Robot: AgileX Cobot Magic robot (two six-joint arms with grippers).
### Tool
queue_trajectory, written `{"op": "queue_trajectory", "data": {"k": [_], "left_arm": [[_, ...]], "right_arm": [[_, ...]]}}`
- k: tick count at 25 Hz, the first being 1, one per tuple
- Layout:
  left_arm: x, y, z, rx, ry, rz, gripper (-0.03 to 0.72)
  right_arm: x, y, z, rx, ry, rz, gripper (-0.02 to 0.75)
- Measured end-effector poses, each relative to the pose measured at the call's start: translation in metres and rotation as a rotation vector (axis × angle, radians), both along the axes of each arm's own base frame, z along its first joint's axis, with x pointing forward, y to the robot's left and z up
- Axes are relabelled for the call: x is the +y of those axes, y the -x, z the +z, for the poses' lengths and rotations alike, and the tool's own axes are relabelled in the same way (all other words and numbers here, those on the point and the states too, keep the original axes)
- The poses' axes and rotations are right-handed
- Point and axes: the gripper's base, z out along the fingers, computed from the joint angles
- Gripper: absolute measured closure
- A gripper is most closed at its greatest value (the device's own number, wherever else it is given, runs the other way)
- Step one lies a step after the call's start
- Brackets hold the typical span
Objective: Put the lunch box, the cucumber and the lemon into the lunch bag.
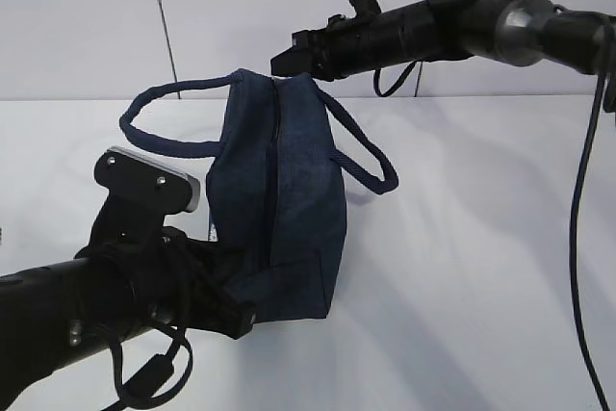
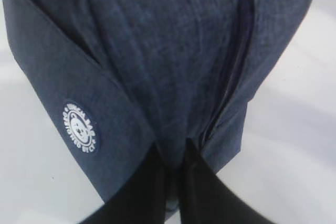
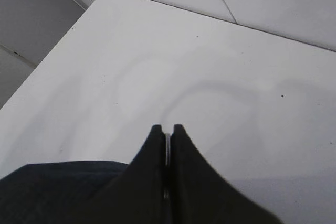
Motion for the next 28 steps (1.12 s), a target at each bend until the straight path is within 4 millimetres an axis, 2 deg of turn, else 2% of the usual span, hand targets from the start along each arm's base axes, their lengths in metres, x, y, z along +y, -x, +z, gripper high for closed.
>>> {"op": "queue_trajectory", "data": {"k": [6,14,20,28], "left_arm": [[0.000,0.000,0.000,0.000,0.000,0.000,0.678],[0.000,0.000,0.000,0.000,-0.001,0.000,0.678],[0.000,0.000,0.000,-0.003,0.000,0.000,0.678],[0.000,0.000,0.000,-0.009,0.002,0.002,0.678]], "right_arm": [[0.001,-0.003,-0.004,-0.010,0.013,0.016,0.751],[0.001,-0.004,0.010,-0.055,0.018,0.049,0.751],[-0.003,-0.003,0.008,-0.041,0.050,0.069,0.751],[-0.009,-0.004,0.020,-0.065,0.047,0.098,0.751]]}}
